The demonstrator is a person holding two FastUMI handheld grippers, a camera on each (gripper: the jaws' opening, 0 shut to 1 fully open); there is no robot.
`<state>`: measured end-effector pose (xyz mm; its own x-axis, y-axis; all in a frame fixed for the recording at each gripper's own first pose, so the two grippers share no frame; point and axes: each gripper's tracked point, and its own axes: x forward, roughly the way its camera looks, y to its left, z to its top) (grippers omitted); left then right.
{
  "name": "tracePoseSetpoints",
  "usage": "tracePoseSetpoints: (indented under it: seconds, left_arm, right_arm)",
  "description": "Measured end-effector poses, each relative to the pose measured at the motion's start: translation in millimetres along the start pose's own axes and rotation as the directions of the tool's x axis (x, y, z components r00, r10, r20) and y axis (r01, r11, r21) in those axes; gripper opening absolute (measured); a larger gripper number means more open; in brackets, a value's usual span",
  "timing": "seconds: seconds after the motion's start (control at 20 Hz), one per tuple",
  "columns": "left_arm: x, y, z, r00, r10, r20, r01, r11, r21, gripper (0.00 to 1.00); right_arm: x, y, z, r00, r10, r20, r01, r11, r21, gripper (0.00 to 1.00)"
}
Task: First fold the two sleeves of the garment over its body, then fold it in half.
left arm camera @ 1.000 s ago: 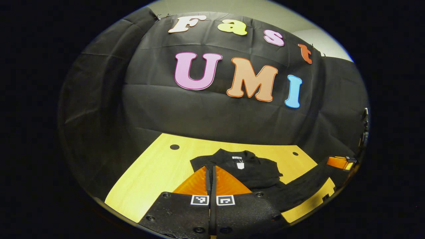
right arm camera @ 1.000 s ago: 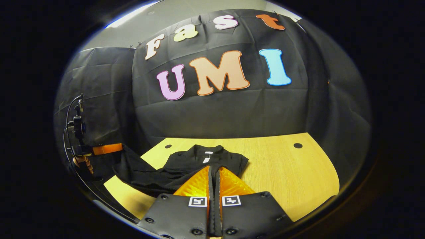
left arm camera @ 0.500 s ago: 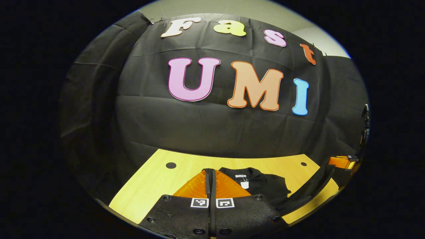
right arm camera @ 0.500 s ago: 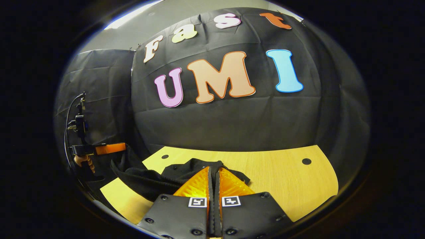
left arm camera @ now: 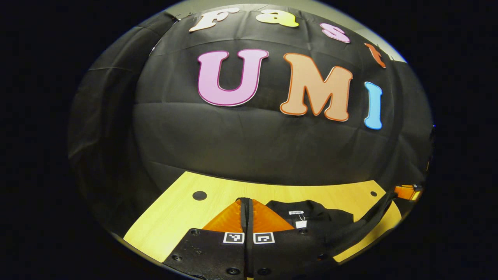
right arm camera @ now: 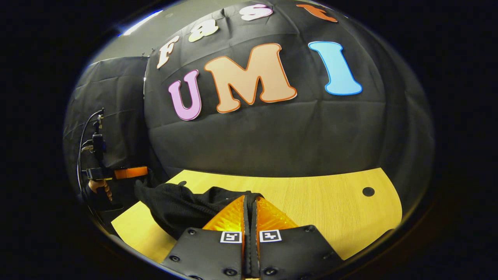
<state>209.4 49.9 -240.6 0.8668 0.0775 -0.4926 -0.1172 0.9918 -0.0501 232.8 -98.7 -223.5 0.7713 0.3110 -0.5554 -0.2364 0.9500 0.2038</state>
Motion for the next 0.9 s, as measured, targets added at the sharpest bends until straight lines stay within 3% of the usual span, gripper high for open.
tracePoseSetpoints:
  seconds: [0.4,0.55,0.6,0.7,0.75,0.8,0.9]
  left_arm:
    - [47,4,-14,0.999,0.027,-0.046,-0.025,0.999,0.042,0.00]
    - [65,18,-29,0.993,0.093,-0.078,-0.089,0.994,0.055,0.00]
    - [74,25,-39,0.987,0.123,-0.108,-0.117,0.991,0.058,0.05]
    - [71,29,-39,0.980,0.169,-0.108,-0.162,0.984,0.070,0.98]
    - [67,26,-35,0.982,0.163,-0.093,-0.158,0.986,0.058,0.87]
    - [66,24,-26,0.985,0.157,-0.064,-0.154,0.987,0.053,0.98]
    - [57,25,-8,0.985,0.170,-0.013,-0.169,0.984,0.057,0.96]
  right_arm:
    - [59,-17,-2,0.999,-0.011,-0.043,0.012,1.000,0.014,0.02]
    - [79,-38,-7,0.992,-0.102,-0.073,0.105,0.994,0.041,0.02]
    - [78,-49,-5,0.986,-0.154,-0.070,0.158,0.987,0.041,0.13]
    - [81,-62,5,0.979,-0.202,-0.025,0.203,0.978,0.040,0.98]
    - [79,-61,11,0.979,-0.204,-0.006,0.204,0.978,0.037,0.95]
    - [79,-63,15,0.978,-0.208,0.009,0.208,0.978,0.031,0.94]
    - [69,-64,20,0.975,-0.218,0.034,0.218,0.976,0.012,0.98]
